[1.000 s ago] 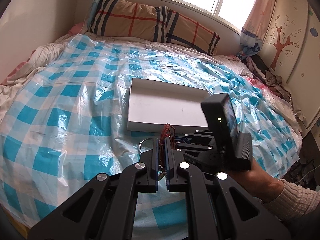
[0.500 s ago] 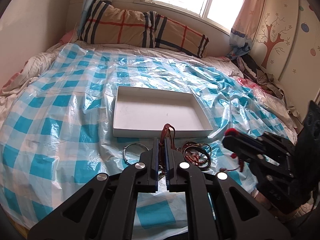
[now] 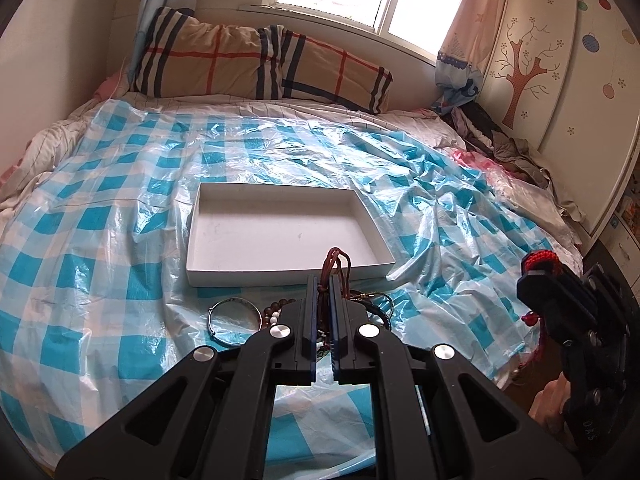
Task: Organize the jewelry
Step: 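Lift and carry the necklace and bracelet in both tools over the white tray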
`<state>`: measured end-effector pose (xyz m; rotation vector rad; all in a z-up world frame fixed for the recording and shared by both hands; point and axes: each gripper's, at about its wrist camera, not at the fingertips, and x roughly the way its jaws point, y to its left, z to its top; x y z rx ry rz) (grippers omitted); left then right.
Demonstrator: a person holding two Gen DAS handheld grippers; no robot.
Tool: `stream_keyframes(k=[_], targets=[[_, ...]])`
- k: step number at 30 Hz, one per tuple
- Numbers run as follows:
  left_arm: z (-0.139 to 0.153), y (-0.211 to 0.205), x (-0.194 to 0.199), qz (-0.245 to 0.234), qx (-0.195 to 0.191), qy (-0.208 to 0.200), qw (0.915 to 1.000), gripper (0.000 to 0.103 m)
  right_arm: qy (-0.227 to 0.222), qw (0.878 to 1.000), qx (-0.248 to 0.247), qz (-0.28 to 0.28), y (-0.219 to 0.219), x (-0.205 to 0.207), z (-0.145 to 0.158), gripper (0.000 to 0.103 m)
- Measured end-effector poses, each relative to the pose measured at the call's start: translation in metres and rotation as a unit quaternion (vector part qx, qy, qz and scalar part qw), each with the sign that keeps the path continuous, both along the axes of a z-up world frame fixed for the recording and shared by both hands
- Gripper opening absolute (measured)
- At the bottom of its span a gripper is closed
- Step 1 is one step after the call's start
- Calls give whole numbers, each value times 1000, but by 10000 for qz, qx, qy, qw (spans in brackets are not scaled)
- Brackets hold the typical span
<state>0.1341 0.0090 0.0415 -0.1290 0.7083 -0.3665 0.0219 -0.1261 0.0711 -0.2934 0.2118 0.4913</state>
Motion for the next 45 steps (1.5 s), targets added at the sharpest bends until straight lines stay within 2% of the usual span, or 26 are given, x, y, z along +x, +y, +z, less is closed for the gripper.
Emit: stream_keyframes(k=[9,19,34,45], targets=[[-1,-12,14,-98,-84,-48,9999,5,570,9967,520,-235,-22,32,-14,9],[-5,-20,29,-94,-104,-68,9999,5,910,9914,822,-455,-39,62,-27,9],[-1,-26,66,-24,-127,-352,9993,5,969,9886,986,-603,-47,112,-30,9],[-9,-32,92,-23,-148,-384,9992,5,1006,9883,982,-589,-42,139,-37,9]])
